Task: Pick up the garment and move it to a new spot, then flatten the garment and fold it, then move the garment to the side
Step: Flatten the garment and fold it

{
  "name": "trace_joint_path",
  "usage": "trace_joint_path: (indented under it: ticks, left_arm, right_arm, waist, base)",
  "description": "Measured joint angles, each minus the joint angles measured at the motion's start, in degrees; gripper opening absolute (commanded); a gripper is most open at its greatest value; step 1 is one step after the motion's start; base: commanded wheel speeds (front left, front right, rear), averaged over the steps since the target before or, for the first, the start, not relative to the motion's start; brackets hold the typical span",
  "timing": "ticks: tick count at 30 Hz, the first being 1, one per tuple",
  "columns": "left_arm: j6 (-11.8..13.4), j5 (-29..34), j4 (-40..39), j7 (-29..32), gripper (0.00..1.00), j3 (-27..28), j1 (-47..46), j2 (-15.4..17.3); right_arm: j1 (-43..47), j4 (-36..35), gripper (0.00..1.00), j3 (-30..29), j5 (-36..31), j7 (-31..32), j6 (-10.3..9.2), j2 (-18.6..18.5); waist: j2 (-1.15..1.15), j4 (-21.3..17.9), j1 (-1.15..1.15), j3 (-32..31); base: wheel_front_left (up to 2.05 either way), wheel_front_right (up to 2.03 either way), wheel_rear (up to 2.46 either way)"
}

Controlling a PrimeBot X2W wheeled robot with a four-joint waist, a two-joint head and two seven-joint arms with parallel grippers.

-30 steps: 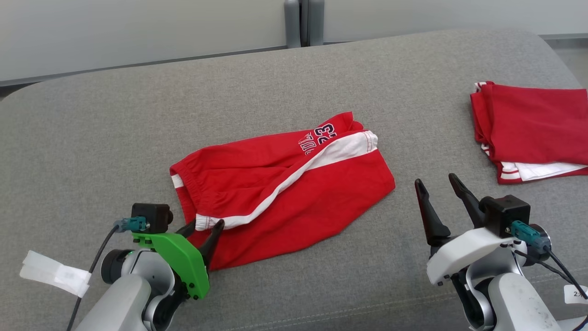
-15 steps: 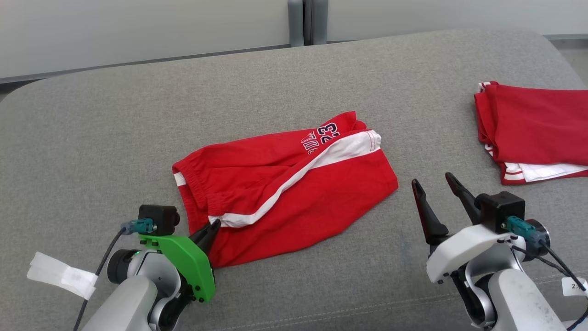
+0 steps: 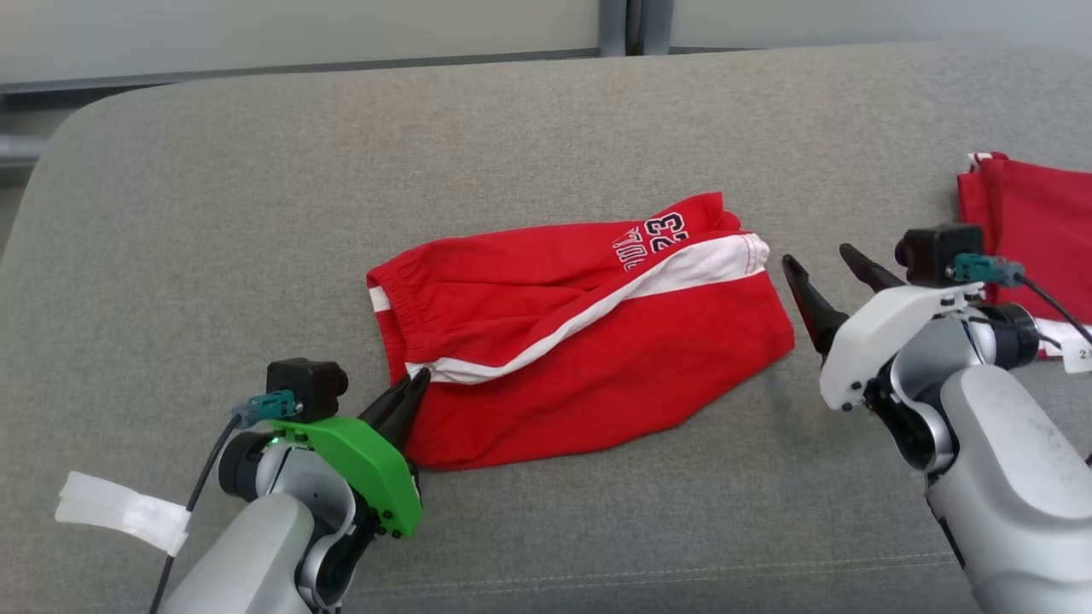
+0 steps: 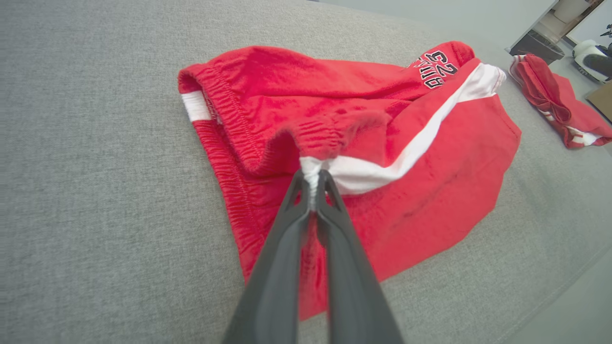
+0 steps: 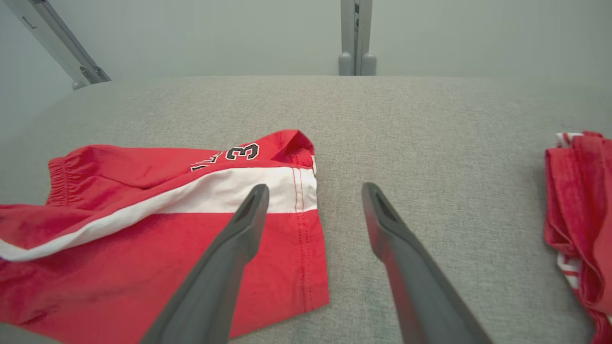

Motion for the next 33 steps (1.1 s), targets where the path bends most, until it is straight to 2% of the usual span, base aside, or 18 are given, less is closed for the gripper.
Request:
trace_joint_path:
  ticks: [12,20,26,27,30,33]
  left_arm:
    - [-0.18,0.69,0.48,-0.79,0.00,-1.03,-3.36,-2.00]
    - [-0.51,0.69,1.36,-1.11,0.00,-1.27,-4.58,-2.33]
    - [-0.63,0.67,1.67,-1.18,0.00,-1.42,-5.23,-2.35]
    - [-0.63,0.67,1.70,-1.18,0.00,-1.44,-5.33,-2.35]
    - [-0.63,0.66,1.85,-1.18,0.00,-1.53,-5.45,-2.36]
    - [-0.63,0.64,1.94,-1.18,0.00,-1.57,-5.48,-2.35]
  right_arm:
    - [-10.16,11.89,1.00,7.89,13.27,4.08,-0.02,-3.94]
    - [-13.94,14.75,1.00,15.07,20.01,3.27,-0.02,-6.31]
    - [-16.37,15.90,1.00,20.71,22.59,1.46,-0.02,-8.00]
    - [-16.72,16.05,0.95,21.58,22.87,0.94,-0.02,-8.13]
    - [-17.91,16.78,0.50,23.75,24.30,0.11,-0.02,-8.58]
    - [-18.68,17.24,0.38,25.93,25.65,-0.75,-0.02,-8.73]
  waist:
    - [0.00,3.43,0.00,4.20]
    - [0.00,4.45,0.00,6.17]
    - [0.00,4.67,0.00,6.69]
    - [0.00,4.70,0.00,6.76]
    - [0.00,4.77,0.00,6.86]
    - [0.00,4.78,0.00,6.88]
  base:
    - [0.00,0.00,0.00]
    - [0.00,0.00,0.00]
    - [0.00,0.00,0.00]
    - [0.00,0.00,0.00]
    - [0.00,0.00,0.00]
    - [0.00,0.00,0.00]
